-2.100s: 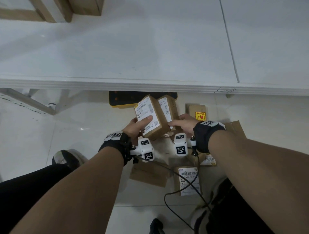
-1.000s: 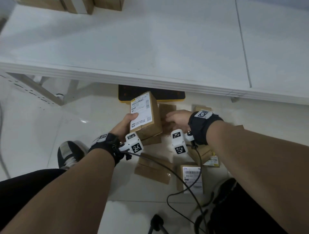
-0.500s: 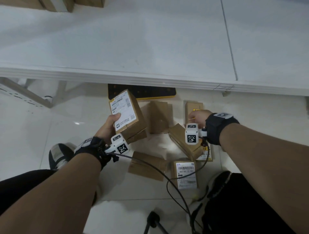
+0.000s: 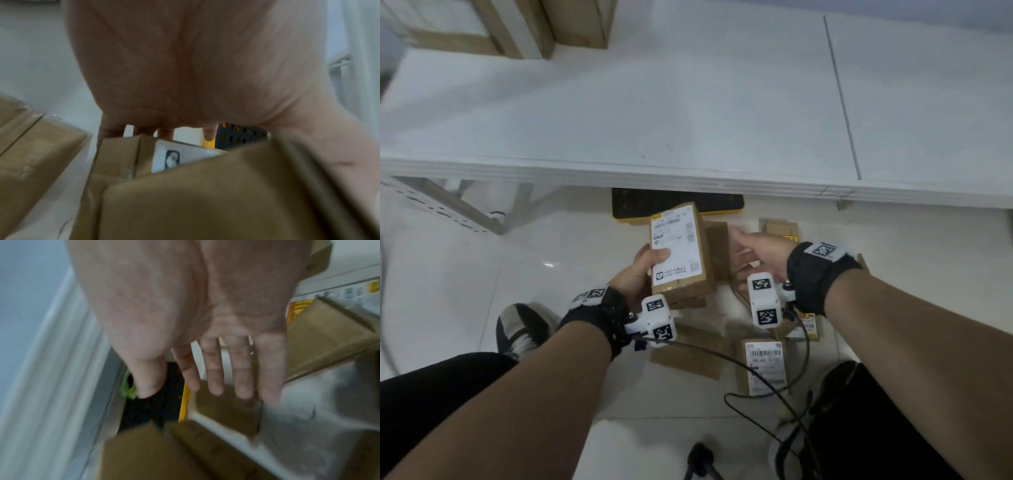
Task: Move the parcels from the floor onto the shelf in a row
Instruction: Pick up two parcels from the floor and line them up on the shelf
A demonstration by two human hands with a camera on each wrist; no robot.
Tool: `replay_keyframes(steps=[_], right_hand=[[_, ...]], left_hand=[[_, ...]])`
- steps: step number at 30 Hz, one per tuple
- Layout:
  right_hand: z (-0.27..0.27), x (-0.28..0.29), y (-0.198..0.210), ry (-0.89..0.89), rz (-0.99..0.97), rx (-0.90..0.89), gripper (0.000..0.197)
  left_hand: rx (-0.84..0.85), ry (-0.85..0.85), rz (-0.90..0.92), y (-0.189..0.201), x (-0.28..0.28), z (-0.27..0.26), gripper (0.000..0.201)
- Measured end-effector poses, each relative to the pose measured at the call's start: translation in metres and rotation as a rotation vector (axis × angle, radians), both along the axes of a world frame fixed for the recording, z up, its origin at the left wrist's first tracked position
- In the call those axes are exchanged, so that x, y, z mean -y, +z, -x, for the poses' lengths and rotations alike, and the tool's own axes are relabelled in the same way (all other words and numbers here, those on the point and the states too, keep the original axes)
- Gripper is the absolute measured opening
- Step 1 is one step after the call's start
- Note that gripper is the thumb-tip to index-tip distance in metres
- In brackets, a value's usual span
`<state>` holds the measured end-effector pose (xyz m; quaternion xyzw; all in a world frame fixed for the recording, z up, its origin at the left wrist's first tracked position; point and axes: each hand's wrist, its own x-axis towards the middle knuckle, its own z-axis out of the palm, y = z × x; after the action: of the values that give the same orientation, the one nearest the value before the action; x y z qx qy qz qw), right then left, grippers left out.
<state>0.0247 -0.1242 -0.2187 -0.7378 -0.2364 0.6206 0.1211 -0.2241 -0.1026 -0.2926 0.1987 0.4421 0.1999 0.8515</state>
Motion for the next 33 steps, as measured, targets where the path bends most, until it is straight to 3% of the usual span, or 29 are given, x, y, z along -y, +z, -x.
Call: replay_keyframes(steps=[2,4,8,10,12,13,16,17,20,27,30,33], right_hand=[[0.027,-0.003,0.017,0.132,-0.032,-0.099,0.096],[0.044,-0.007,0.033,0.205,-0.066,-0.159,0.098],[0.054,-0.002,0.053,0.242,-0.101,-0.194,0.084],[0.059,0.004,0.072,0.269,-0.146,-0.234,0.059],[0.061,0.006,0.092,0.276,-0.168,-0.24,0.063],[0.064,0.007,0.103,0.28,-0.195,-0.249,0.063],[0.065,0.008,0.131,0.18,-0.251,-0.356,0.031],[0.064,0.008,0.142,0.151,-0.275,-0.366,0.027],[0.061,0.0,0.17,0.05,-0.381,-0.333,0.036],[0.027,-0.066,0.207,-0.157,-0.563,-0.137,0.055],[0.018,-0.104,0.193,-0.14,-0.516,0.046,0.076],[0.017,-0.131,0.174,-0.076,-0.457,0.125,0.08]], left_hand=[[-0.04,-0.035,-0.029,0.013,0.001,-0.002,0.108],[-0.097,-0.084,-0.07,0.035,0.004,-0.003,0.104],[-0.239,-0.158,-0.165,0.087,0.016,0.003,0.079],[-0.24,-0.18,-0.15,0.114,0.025,0.006,0.074],[-0.264,-0.108,-0.15,0.133,0.025,0.008,0.074],[-0.283,-0.077,-0.151,0.145,0.025,0.012,0.067],[-0.291,-0.099,-0.201,0.175,0.021,0.022,0.03],[-0.299,-0.099,-0.253,0.18,0.018,0.026,0.029],[-0.332,-0.021,-0.37,0.2,0.0,0.028,0.069],[-0.334,0.204,-0.438,0.235,-0.074,0.032,0.067],[-0.375,0.257,-0.47,0.23,-0.11,0.025,0.058],[-0.462,0.215,-0.579,0.218,-0.136,0.011,0.061]])
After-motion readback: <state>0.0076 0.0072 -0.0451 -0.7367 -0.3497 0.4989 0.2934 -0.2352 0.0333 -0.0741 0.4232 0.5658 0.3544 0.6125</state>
